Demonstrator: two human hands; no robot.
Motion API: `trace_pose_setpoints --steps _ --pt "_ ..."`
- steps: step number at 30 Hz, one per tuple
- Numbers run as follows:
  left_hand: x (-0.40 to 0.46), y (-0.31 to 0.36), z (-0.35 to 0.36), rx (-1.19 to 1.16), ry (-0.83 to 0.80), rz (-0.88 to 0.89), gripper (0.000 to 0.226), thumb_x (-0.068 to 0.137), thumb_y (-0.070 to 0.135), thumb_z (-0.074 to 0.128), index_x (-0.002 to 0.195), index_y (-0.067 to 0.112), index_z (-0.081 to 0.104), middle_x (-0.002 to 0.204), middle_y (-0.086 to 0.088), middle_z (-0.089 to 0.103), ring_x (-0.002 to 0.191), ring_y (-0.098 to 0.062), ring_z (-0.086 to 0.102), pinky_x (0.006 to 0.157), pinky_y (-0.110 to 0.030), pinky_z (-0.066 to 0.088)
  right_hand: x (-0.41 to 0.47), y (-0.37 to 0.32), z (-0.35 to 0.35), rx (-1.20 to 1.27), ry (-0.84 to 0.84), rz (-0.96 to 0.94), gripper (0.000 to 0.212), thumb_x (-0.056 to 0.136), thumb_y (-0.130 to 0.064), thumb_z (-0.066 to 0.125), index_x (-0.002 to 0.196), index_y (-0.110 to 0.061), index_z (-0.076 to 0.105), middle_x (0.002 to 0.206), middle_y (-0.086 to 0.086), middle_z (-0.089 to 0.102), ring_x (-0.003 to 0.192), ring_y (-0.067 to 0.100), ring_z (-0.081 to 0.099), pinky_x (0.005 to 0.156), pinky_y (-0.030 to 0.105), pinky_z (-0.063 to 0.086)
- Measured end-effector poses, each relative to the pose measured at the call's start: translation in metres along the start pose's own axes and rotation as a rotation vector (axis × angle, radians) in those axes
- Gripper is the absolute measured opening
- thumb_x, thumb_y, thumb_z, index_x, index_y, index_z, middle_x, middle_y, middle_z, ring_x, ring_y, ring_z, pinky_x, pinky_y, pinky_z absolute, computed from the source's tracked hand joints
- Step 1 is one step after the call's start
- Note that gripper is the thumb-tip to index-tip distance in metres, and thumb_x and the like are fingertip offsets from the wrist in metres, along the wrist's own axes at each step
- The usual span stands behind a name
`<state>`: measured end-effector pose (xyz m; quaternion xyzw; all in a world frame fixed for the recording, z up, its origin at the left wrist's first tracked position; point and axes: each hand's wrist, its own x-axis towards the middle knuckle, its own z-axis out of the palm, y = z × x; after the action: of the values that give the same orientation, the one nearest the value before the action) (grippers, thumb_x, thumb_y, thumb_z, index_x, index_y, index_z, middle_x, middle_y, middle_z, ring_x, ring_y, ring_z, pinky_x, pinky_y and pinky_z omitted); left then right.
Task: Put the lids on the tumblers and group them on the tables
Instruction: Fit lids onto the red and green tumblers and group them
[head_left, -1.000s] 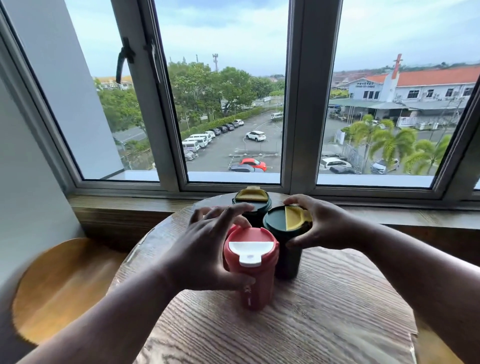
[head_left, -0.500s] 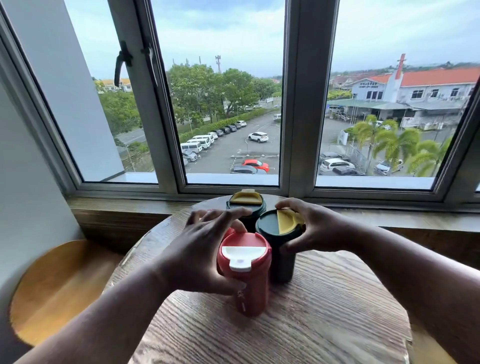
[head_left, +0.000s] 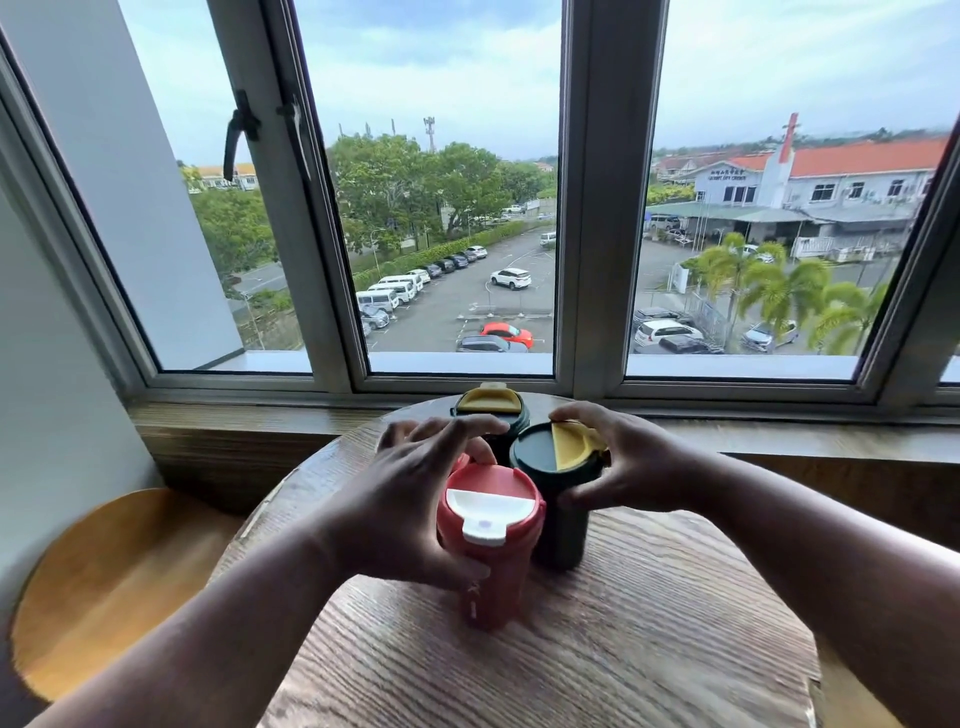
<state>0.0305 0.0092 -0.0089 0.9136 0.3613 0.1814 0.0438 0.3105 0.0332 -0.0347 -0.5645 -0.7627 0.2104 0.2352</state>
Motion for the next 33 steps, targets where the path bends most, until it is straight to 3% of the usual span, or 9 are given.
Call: trace_pose_setpoints --steps 5,9,14,18,20,22,24,28,33 --pt "-0.003 -0.01 0.006 0.012 0.024 0.046 0.112 0.049 0.055 0.085 0.143 0.043 0.024 0.126 0.024 0.055 0.127 0.005 0.036 0.106 -0.023 0.02 0.0 -0.003 -0.002 -0.03 -0.002 -0.004 0.098 0.045 -0.063 0.077 0.134 -0.044 0.04 0.132 -0.016 0.056 0.122 0.009 0.053 0.104 0.038 0.046" --pt "-0.005 -0.013 0.003 0.034 0.014 0.035 0.114 0.049 0.057 0.084 0.145 0.041 0.024 0.127 0.025 0.055 0.126 0.006 0.035 0.102 -0.007 0.012 0.002 -0.004 0.0 -0.056 0.005 0.011 0.096 0.045 -0.066 0.076 0.13 -0.051 0.036 0.129 -0.018 0.057 0.12 0.009 0.054 0.101 0.039 0.047" --pt "-0.005 -0.014 0.001 0.059 0.013 0.049 0.114 0.049 0.058 0.082 0.147 0.04 0.026 0.129 0.024 0.055 0.116 0.023 0.023 0.099 0.0 0.008 0.004 -0.004 0.001 -0.059 -0.016 0.02 0.097 0.046 -0.065 0.076 0.132 -0.049 0.036 0.133 -0.015 0.056 0.124 0.009 0.052 0.104 0.04 0.046" --pt "-0.004 -0.016 -0.001 0.049 -0.003 0.048 0.116 0.052 0.073 0.076 0.15 0.042 0.021 0.133 0.025 0.053 0.13 0.007 0.033 0.105 -0.016 0.018 0.004 -0.006 -0.001 -0.038 -0.044 0.028 0.098 0.045 -0.066 0.077 0.132 -0.052 0.034 0.132 -0.015 0.055 0.123 0.01 0.052 0.104 0.04 0.046" --pt "-0.004 -0.017 -0.003 -0.03 0.03 0.04 0.104 0.06 0.08 0.064 0.149 0.043 0.026 0.134 0.029 0.051 0.134 0.01 0.029 0.109 -0.025 0.022 0.003 -0.008 -0.003 -0.033 -0.049 0.024 0.101 0.044 -0.07 0.078 0.133 -0.052 0.034 0.135 -0.015 0.054 0.125 0.009 0.051 0.105 0.04 0.045" --pt "-0.003 -0.023 -0.004 -0.167 0.125 -0.023 0.079 0.068 0.07 0.052 0.141 0.045 0.037 0.129 0.044 0.044 0.129 0.022 0.023 0.105 -0.02 0.025 0.002 -0.008 -0.004 -0.018 -0.049 0.034 0.105 0.042 -0.072 0.079 0.135 -0.052 0.033 0.136 -0.014 0.055 0.125 0.01 0.051 0.106 0.04 0.045" --pt "-0.002 -0.037 -0.006 -0.241 0.167 -0.101 0.067 0.068 0.057 0.051 0.133 0.047 0.045 0.126 0.048 0.039 0.126 0.023 0.026 0.102 -0.021 0.03 0.001 -0.008 -0.004 -0.029 -0.055 0.04 0.115 0.037 -0.079 0.078 0.137 -0.051 0.03 0.138 -0.013 0.053 0.128 0.01 0.05 0.107 0.04 0.044" --pt "-0.004 -0.064 -0.004 -0.219 -0.022 -0.154 0.085 0.069 0.04 0.08 0.143 0.044 0.038 0.145 0.022 0.043 0.135 0.005 0.037 0.115 -0.024 0.03 0.002 -0.002 0.002 -0.081 -0.027 0.046 0.123 0.028 -0.094 0.065 0.137 -0.051 0.027 0.139 -0.015 0.052 0.13 0.011 0.049 0.106 0.04 0.044" --pt "-0.002 -0.074 0.007 -0.352 0.05 -0.248 0.096 0.06 0.04 0.09 0.139 0.051 0.035 0.14 0.005 0.054 0.127 -0.006 0.054 0.11 -0.036 0.045 0.0 -0.001 0.002 -0.067 0.003 0.01 0.119 0.035 -0.089 0.068 0.139 -0.04 0.037 0.135 -0.014 0.055 0.126 0.01 0.052 0.106 0.039 0.044"
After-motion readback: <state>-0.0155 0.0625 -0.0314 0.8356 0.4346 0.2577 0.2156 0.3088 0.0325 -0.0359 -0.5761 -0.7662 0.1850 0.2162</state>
